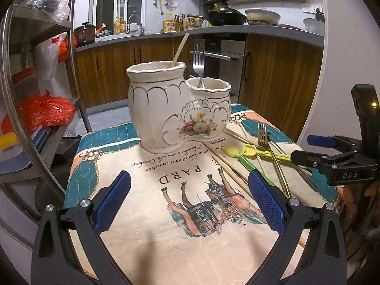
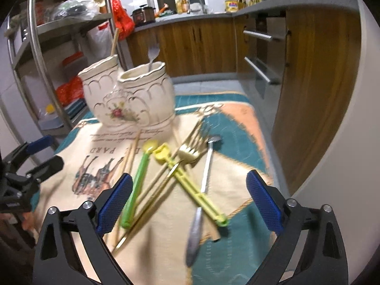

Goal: Organize utensils
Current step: 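Lower the right gripper onto the gold fork and close on it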

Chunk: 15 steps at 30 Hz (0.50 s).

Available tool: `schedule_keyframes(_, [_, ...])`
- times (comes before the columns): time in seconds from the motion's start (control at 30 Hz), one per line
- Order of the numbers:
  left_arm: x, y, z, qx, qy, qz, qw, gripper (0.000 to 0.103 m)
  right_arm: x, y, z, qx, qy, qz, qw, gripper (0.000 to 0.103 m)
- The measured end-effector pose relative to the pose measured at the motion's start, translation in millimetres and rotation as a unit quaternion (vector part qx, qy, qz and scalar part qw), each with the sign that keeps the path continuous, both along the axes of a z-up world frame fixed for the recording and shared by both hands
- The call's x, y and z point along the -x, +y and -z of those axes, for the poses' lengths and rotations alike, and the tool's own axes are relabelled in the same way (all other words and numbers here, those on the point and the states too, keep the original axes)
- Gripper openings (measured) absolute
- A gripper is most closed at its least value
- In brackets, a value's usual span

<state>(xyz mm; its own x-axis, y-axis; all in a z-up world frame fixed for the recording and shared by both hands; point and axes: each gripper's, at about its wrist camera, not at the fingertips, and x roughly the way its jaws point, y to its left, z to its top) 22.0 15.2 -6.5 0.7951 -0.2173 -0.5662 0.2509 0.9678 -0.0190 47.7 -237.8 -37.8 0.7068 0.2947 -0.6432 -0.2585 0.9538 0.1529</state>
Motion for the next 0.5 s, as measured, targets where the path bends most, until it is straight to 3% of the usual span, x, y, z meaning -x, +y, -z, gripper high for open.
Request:
schedule_keyframes(0.03, [-0.1, 0.1, 0.8, 0.001, 0.001, 0.001, 1.0, 0.097, -0.1, 1.8, 0.2, -0.001, 0.003, 0.0, 1.0, 0.087])
schedule_keyframes(0.1, [0.0, -0.3, 2.5, 0.001, 0.001, 0.002, 1.0, 0.097, -3.1, 8.3, 3.5, 0.0, 0.017, 0.003, 1.0, 0.069])
schedule_keyframes(0.3, [0.0, 0.0, 5.2, 0.003, 0.004, 0.002, 1.0, 0.097, -9.1, 26.7, 9.8, 0.005, 0.046, 0.0, 0.999, 0.037])
schedule_keyframes(0.5, [2.8, -4.8, 8.6, -0.003, 0.006, 0.008, 0.9999, 0.097, -8.5, 33.7, 9.7, 0.003, 0.053, -0.002, 0.999, 0.023])
